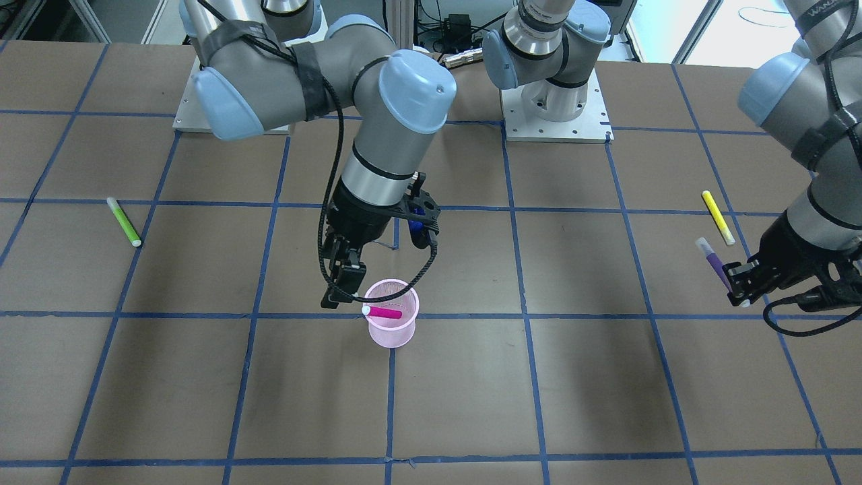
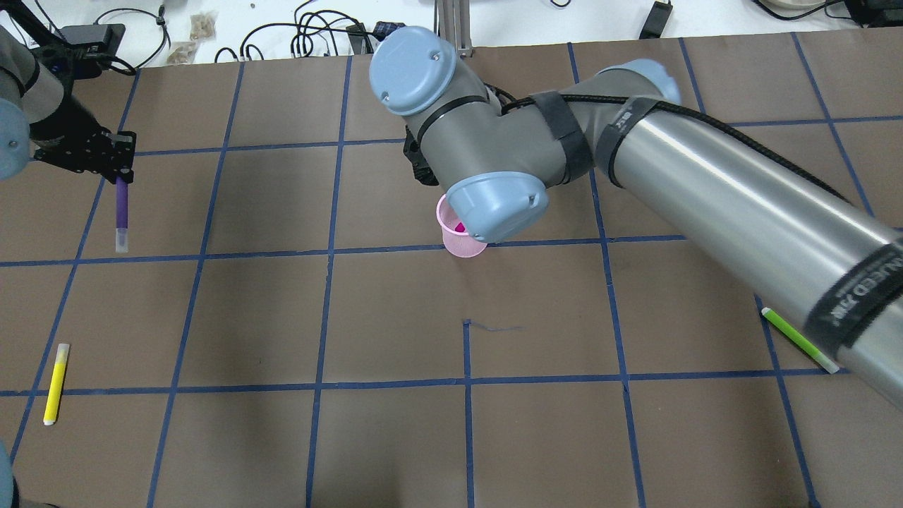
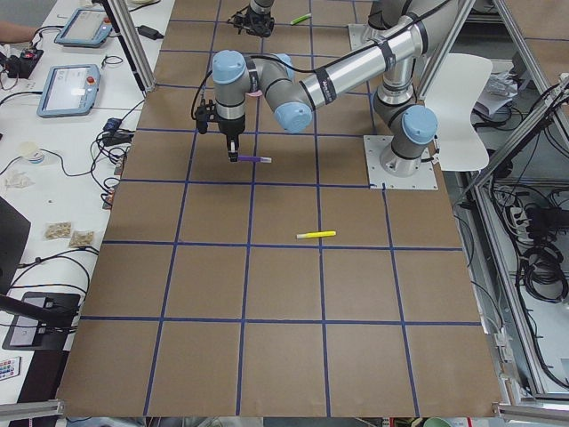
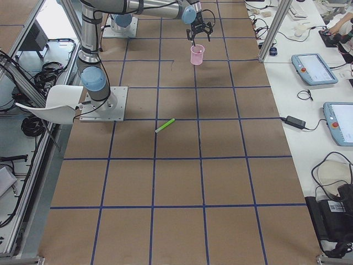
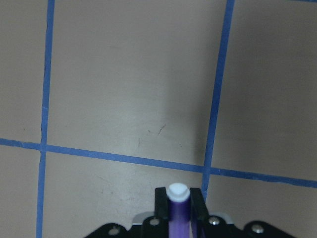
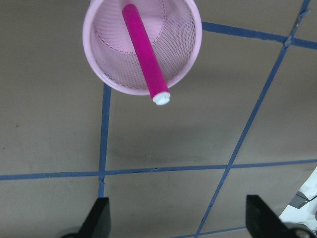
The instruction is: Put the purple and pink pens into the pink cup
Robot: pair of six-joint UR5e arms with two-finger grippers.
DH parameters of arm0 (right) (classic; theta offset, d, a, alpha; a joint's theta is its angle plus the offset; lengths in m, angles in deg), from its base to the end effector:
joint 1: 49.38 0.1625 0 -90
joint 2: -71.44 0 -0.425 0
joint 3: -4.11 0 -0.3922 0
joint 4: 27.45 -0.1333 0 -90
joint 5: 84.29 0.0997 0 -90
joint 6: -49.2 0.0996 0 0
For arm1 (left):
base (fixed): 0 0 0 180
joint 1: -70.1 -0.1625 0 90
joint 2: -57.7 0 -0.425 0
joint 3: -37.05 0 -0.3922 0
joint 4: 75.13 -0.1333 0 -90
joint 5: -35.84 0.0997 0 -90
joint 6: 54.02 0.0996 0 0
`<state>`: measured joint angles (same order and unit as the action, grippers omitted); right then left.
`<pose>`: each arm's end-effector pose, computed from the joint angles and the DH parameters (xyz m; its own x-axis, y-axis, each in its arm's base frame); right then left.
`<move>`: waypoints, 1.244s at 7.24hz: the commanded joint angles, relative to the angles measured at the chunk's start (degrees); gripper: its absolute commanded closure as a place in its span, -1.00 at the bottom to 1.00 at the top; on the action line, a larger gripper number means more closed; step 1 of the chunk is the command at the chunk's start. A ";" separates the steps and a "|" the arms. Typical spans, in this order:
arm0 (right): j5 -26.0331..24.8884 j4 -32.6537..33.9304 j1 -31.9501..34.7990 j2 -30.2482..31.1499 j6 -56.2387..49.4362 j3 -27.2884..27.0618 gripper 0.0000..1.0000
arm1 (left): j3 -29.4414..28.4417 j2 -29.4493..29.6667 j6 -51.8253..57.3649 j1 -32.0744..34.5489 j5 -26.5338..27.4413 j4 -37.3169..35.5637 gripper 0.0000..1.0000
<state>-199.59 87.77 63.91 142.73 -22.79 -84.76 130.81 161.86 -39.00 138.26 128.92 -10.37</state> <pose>0.3289 -0.5345 0.3706 0.1090 -0.9601 0.2574 -0.9323 -0.0088 0.3617 0.1002 -0.5940 0.3680 -0.9884 -0.1263 -0.0845 -0.1168 0.9871 -0.1092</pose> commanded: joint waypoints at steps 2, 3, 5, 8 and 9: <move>19.18 -9.46 -13.92 14.36 0.53 -0.43 -0.98 | -0.95 0.78 -20.06 16.07 0.00 -9.18 1.00; 19.67 -15.23 -17.53 17.44 0.62 -0.43 -0.97 | -0.86 1.13 -27.08 19.88 -0.26 -13.04 1.00; 20.98 -23.42 -21.17 22.55 3.08 -1.13 -0.92 | -0.25 1.58 -32.84 25.60 -0.52 -18.58 1.00; 23.54 -23.12 -21.61 23.10 9.70 -0.61 -0.92 | 0.10 3.33 -41.89 31.93 -0.09 -24.24 1.00; 23.63 -21.81 -21.52 23.62 26.38 -0.69 -0.95 | 0.10 3.68 -46.00 34.83 0.18 -24.15 1.00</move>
<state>-176.33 64.71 42.43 165.83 -11.97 -85.59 130.88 165.06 -80.60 169.70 128.74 -34.18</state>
